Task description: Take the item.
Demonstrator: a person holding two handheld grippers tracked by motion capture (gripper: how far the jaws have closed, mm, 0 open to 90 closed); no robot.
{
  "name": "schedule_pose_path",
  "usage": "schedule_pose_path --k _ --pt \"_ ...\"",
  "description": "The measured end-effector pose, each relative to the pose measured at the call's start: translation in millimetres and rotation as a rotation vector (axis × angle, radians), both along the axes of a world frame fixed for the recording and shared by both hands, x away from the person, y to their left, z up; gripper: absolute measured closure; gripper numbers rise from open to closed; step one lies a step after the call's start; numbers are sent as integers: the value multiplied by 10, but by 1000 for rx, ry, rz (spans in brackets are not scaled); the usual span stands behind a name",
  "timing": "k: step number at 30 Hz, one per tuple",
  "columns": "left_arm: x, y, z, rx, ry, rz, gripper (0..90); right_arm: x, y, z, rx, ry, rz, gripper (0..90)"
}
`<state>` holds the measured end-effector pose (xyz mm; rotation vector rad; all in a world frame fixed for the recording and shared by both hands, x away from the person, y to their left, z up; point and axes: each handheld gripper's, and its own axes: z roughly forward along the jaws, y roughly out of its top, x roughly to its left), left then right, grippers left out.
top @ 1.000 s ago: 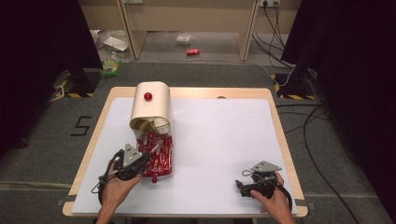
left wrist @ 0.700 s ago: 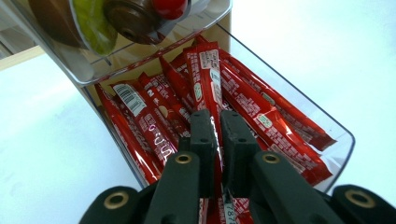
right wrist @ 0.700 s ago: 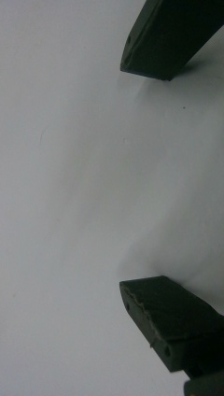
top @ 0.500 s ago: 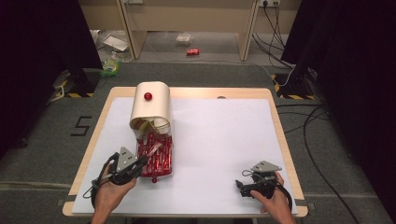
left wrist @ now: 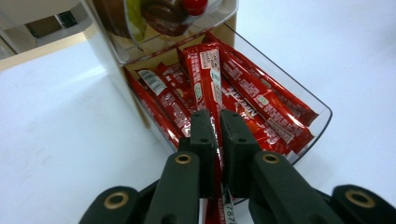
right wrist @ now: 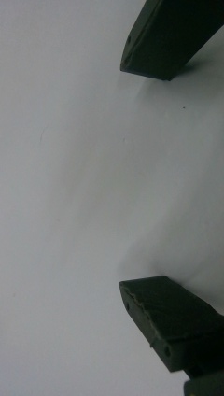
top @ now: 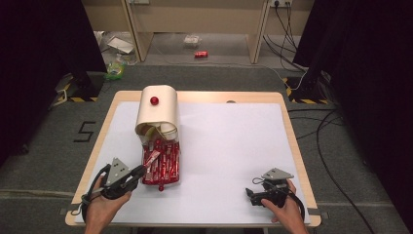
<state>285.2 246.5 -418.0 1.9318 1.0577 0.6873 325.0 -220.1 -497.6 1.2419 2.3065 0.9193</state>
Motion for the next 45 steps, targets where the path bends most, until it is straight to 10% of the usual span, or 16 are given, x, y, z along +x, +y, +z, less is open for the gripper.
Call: schedule_pose_path --k 25,45 --pt "-99 611 -11 -16 -24 156 835 0 0 -1 1 -1 1 3" --pt "24 725 -170 -15 7 194 834 -1 1 0 0 0 -1 2"
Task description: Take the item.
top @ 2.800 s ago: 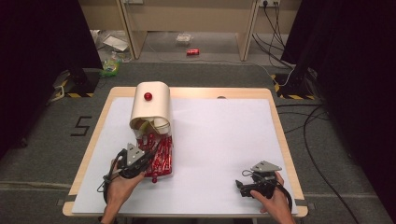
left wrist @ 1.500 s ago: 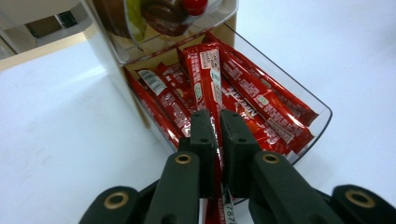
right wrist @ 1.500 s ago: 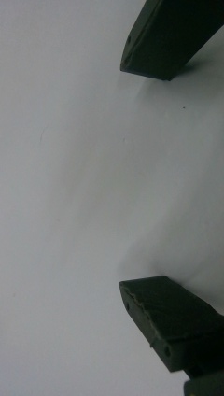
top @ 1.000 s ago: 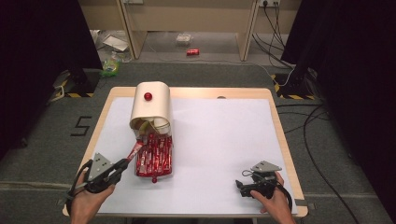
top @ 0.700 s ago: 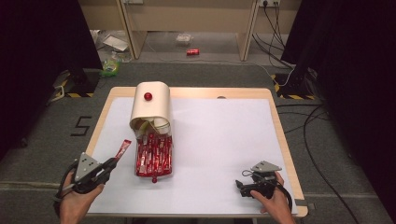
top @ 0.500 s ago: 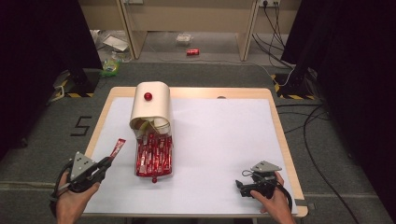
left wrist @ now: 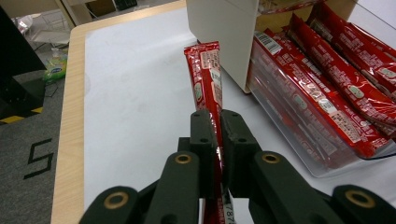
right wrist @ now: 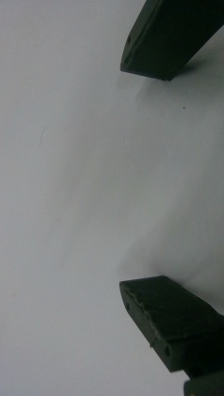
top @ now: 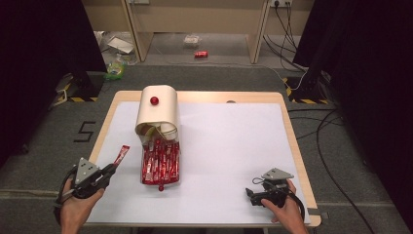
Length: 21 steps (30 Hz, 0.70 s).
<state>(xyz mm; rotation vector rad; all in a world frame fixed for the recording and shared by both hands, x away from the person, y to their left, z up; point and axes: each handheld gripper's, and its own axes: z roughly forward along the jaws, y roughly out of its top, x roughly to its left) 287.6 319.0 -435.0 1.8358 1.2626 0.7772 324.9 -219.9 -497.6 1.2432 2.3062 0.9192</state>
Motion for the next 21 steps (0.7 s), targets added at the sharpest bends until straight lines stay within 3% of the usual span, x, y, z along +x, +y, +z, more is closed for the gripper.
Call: schedule_pose_path --k 21 --pt "158 117 -244 -16 40 55 834 1 -1 0 0 -1 1 2"
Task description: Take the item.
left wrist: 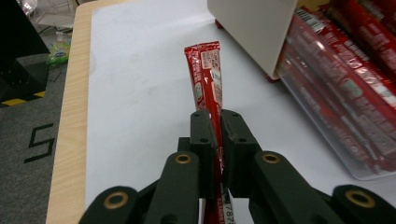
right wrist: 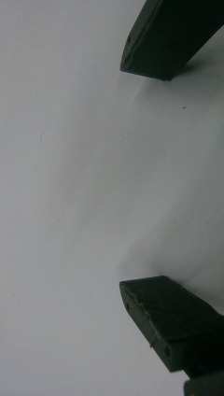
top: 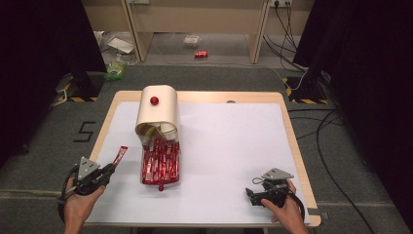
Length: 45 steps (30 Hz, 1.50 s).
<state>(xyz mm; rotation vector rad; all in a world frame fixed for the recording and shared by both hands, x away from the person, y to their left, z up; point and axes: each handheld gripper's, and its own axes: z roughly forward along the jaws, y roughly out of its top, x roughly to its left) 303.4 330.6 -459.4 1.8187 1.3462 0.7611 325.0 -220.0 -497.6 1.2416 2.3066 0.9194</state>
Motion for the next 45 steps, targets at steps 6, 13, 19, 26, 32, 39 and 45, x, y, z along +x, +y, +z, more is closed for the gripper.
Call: schedule_pose_path --k 6,13,19,26,32,39,45 --pt "49 46 -88 -3 15 23 834 0 1 0 0 1 -1 2" --pt "112 59 -144 4 24 39 833 -1 1 0 1 1 -2 2" --pt "167 65 -197 4 35 54 833 -1 1 0 1 1 -2 2" --pt "253 43 -271 13 49 68 833 -1 1 0 1 1 -2 2" --pt "313 26 -300 19 56 75 832 0 1 0 1 1 -1 3" --pt "381 -1 -314 43 66 78 830 -1 2 0 0 2 -2 2" --pt "401 2 -322 45 70 80 826 -1 1 0 0 1 -2 2"
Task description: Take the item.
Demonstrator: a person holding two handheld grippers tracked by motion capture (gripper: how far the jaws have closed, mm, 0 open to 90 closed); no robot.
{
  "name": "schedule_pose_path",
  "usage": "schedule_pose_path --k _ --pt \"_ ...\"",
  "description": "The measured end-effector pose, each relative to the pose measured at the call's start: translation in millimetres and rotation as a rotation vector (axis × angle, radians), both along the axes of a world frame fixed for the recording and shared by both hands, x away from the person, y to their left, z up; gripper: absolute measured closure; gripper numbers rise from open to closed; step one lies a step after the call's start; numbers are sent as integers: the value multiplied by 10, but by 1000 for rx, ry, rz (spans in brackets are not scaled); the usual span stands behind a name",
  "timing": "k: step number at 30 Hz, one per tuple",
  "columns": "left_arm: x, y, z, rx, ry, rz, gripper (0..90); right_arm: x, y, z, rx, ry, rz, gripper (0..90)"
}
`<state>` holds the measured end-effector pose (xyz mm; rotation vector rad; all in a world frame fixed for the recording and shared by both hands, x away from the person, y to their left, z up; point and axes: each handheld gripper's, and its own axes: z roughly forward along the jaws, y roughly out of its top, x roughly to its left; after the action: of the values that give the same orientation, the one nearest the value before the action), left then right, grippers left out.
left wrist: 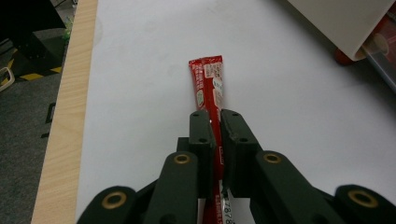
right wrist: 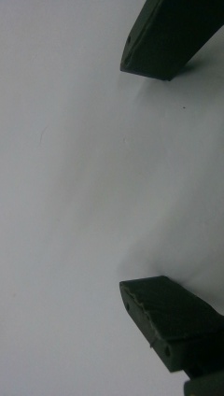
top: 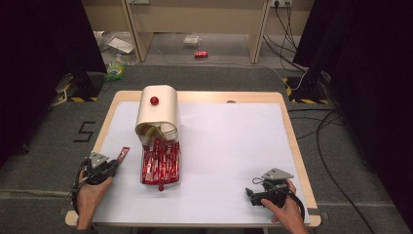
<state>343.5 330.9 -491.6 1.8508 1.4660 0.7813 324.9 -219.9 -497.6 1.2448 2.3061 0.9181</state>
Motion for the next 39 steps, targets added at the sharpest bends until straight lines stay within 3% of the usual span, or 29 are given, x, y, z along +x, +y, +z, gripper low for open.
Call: schedule_pose_path --k 9,15,25,34,39 --pt "2 4 4 0 7 -4 818 0 0 0 0 0 0 2" --pt "-18 -12 47 9 -2 -20 744 0 0 0 1 0 0 2" --pt "-52 -61 112 5 -33 -56 424 1 -1 -1 1 0 1 2" --pt "-107 -109 202 11 -65 -77 287 1 -1 -1 1 -2 2 2" --pt "-156 -123 206 -28 -69 -95 223 0 -1 0 0 -1 0 2"
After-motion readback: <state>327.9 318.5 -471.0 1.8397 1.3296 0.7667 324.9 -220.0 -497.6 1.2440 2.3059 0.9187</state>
